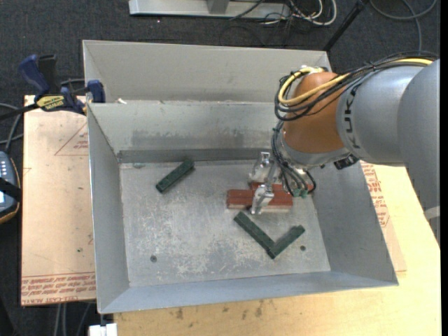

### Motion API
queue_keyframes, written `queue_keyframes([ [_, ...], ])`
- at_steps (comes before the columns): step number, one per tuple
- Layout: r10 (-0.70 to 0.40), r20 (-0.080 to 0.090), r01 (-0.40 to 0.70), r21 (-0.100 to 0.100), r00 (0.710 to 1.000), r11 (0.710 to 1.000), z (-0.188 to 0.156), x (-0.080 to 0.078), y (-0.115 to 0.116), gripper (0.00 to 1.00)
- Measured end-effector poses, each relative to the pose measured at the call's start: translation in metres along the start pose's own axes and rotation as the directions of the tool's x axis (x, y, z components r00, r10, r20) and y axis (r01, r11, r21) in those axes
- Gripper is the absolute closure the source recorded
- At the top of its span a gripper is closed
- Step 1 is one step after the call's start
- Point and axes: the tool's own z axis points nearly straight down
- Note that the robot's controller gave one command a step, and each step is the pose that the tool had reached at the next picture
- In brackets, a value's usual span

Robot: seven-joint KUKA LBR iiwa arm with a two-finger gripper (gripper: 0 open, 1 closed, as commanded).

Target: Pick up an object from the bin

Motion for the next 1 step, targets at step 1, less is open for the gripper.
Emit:
queue_keyframes([
  [1, 0.01, -0.023, -0.01, 0.002, 1.0, 1.0, -0.1921, 0.0007, -0.0077, 1.0],
])
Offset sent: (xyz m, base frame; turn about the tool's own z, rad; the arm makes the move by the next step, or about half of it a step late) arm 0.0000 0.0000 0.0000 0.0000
